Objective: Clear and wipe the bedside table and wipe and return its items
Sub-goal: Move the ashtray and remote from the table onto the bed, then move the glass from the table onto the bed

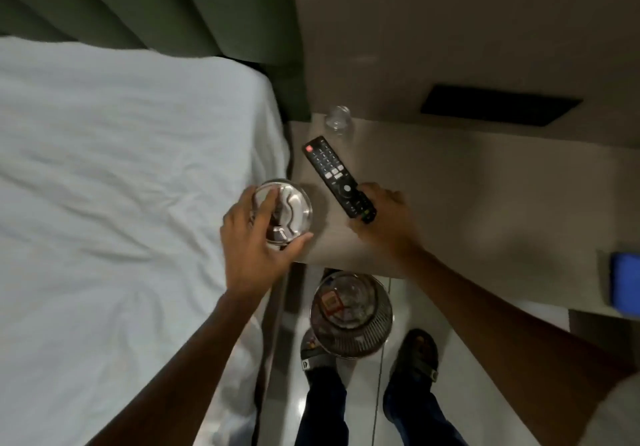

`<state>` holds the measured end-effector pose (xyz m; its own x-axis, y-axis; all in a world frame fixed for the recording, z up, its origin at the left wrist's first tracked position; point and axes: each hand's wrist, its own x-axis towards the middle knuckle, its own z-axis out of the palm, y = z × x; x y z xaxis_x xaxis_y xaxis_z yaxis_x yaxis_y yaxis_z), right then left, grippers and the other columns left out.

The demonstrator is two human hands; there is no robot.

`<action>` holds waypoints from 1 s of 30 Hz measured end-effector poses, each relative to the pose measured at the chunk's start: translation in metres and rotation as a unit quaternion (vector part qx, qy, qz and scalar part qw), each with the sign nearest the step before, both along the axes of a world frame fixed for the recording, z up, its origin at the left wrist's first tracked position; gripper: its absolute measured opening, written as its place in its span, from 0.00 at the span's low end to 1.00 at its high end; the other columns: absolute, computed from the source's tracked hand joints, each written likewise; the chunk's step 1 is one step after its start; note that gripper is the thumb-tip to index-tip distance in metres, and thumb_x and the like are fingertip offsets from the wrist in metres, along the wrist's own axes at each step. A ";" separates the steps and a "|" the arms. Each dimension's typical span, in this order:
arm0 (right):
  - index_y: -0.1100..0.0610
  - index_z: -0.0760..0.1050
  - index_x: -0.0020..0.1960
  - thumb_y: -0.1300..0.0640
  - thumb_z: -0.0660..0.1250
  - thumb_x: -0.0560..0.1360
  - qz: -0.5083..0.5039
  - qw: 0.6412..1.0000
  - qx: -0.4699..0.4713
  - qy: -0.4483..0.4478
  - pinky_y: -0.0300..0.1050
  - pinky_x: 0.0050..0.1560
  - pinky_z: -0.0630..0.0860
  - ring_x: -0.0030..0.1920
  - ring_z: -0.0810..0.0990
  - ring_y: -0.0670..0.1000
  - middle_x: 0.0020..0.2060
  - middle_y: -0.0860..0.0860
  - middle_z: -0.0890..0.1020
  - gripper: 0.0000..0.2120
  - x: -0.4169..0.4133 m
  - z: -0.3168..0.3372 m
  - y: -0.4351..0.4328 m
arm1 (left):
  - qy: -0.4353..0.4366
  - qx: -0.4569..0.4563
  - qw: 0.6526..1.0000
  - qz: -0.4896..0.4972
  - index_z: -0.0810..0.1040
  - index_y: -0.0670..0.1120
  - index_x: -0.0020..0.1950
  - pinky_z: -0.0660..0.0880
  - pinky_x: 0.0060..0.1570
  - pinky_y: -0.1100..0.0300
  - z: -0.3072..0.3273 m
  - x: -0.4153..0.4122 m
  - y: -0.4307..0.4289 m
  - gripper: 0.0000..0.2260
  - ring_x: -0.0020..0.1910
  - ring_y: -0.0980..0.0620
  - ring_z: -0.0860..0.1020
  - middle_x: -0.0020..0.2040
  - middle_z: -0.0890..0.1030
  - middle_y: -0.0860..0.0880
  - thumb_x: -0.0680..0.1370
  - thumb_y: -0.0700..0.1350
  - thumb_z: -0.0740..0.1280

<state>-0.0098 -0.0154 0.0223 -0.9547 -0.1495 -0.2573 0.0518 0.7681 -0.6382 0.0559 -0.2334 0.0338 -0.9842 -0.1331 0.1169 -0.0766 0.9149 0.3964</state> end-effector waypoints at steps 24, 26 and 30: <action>0.58 0.70 0.59 0.50 0.61 0.76 0.088 0.992 0.025 0.081 0.52 0.47 0.77 0.48 0.79 0.61 0.50 0.58 0.78 0.15 0.018 0.048 -0.197 | -0.002 -0.032 0.970 0.241 0.66 0.47 0.73 0.65 0.66 0.42 0.039 0.082 -0.180 0.28 0.70 0.39 0.68 0.72 0.71 0.43 0.78 0.61 0.54; 0.58 0.69 0.61 0.54 0.61 0.75 0.072 0.990 0.077 0.089 0.53 0.48 0.76 0.51 0.78 0.61 0.53 0.59 0.77 0.16 -0.018 0.035 -0.159 | 0.030 -0.043 0.983 0.178 0.69 0.45 0.71 0.68 0.65 0.43 0.036 0.040 -0.155 0.25 0.67 0.39 0.71 0.69 0.73 0.42 0.79 0.58 0.56; 0.57 0.59 0.73 0.60 0.63 0.73 0.072 0.975 0.205 0.042 0.55 0.57 0.73 0.63 0.70 0.62 0.67 0.62 0.68 0.30 -0.084 0.018 -0.095 | 0.062 -0.063 0.993 0.072 0.72 0.47 0.69 0.67 0.63 0.46 0.034 -0.037 -0.082 0.20 0.66 0.41 0.71 0.69 0.73 0.43 0.77 0.49 0.63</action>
